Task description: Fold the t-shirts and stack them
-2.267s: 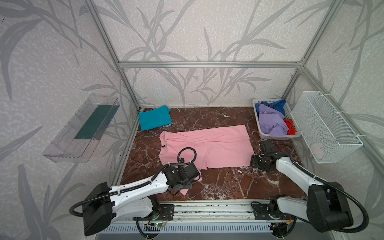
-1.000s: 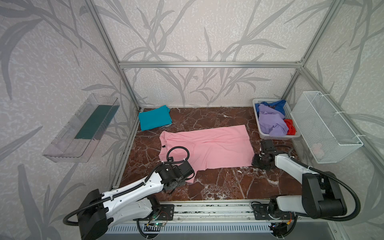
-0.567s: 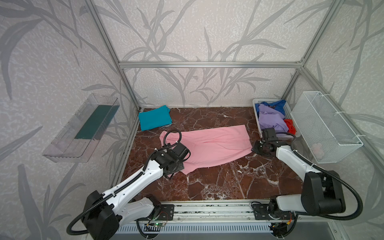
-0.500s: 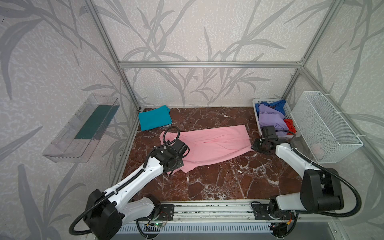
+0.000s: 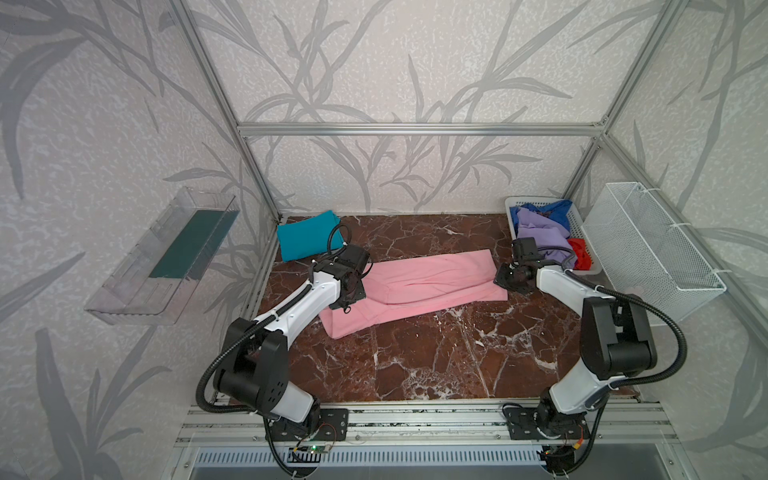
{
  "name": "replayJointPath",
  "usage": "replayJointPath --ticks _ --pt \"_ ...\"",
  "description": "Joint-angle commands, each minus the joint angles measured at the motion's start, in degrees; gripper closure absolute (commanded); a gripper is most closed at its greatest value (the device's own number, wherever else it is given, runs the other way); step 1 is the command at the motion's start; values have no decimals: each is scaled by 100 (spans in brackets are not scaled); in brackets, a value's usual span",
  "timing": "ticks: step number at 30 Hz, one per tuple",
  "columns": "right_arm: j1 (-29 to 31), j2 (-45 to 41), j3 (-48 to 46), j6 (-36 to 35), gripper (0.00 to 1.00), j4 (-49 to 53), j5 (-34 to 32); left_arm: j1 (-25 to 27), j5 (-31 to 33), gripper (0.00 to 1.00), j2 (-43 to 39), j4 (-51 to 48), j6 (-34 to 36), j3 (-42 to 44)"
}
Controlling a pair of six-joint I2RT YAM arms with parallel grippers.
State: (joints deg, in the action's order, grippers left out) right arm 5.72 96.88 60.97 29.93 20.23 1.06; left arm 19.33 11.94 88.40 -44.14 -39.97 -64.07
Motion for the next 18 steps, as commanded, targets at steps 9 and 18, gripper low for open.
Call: replayJointPath --ticks 9,18 --pt "202 508 552 -181 100 -43 -464 -316 114 100 905 69 338 -1096" --pt "219 321 542 -59 73 -15 -326 -376 107 97 1566 -202 515 -1699"
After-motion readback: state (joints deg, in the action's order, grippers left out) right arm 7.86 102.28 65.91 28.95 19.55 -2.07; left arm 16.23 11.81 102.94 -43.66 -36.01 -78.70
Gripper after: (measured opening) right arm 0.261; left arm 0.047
